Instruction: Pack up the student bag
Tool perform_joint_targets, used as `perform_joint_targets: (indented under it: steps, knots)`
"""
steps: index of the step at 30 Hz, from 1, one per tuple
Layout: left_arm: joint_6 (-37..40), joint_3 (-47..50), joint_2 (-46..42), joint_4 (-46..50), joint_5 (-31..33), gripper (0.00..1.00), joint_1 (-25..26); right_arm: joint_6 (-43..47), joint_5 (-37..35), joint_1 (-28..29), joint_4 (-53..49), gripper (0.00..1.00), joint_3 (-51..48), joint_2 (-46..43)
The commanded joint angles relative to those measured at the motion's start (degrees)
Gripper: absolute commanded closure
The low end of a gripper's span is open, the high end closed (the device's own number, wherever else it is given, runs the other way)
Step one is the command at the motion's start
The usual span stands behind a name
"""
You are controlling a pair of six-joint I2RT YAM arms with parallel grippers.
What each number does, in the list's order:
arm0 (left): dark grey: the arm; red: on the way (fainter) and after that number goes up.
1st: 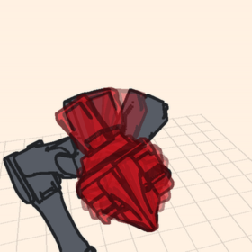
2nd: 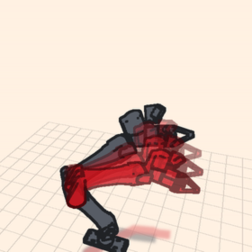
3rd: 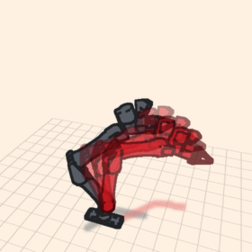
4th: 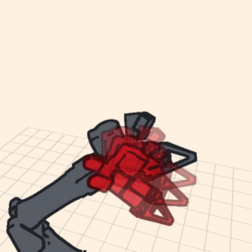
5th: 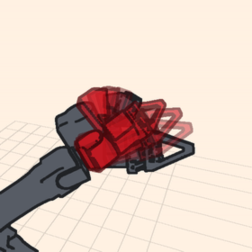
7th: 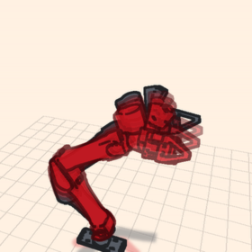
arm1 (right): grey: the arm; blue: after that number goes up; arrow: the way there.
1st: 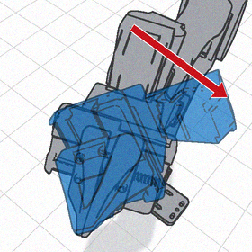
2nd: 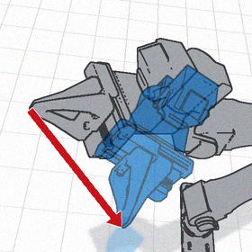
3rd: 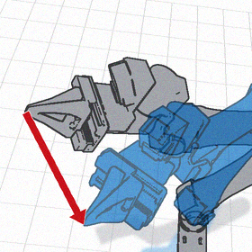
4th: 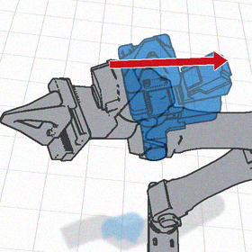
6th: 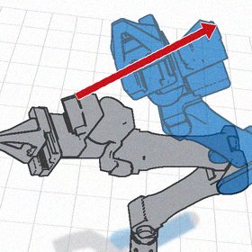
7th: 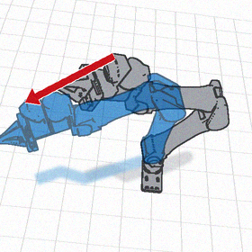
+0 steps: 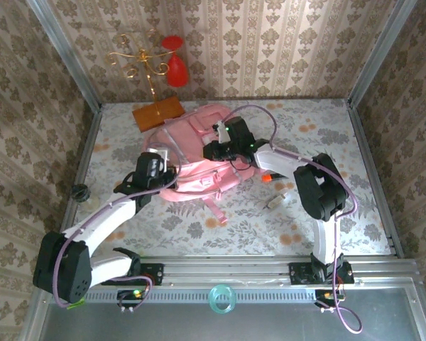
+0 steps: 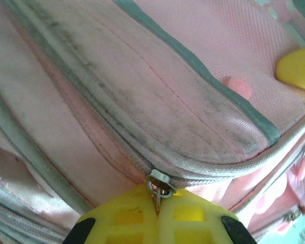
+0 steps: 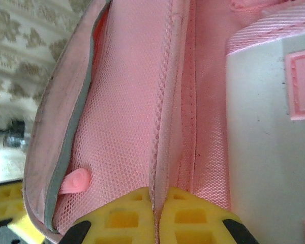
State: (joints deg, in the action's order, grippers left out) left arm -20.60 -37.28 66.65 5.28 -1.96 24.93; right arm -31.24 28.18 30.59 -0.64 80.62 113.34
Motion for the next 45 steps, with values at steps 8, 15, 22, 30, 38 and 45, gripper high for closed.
perform_joint_targets:
  steps: [8,15,22,30,38,45]
  knots:
    - [3.38,-2.41,0.96,7.72,-12.64,1.00,0.59,15.07,-0.21,-6.95,-21.60,0.91,15.06,5.54]
    - [-0.57,-3.16,2.77,4.64,-9.80,1.00,4.08,8.08,-1.98,-5.81,-19.34,0.61,12.37,1.42]
    - [-1.47,-2.11,3.57,2.38,-8.19,1.00,5.88,-8.25,-3.80,-3.47,-5.09,0.46,-6.65,-9.93]
    - [0.28,-1.97,3.57,2.75,-7.69,1.00,6.34,-21.63,-1.11,1.50,8.81,0.36,-12.87,-7.85]
    - [3.31,-2.16,2.81,6.60,-3.34,1.00,7.06,-24.68,-3.67,3.71,10.89,0.63,-9.33,-2.25]
    - [7.23,-3.88,1.30,13.32,4.06,1.00,7.06,-19.60,-6.48,1.25,7.68,0.99,-11.54,-5.26]
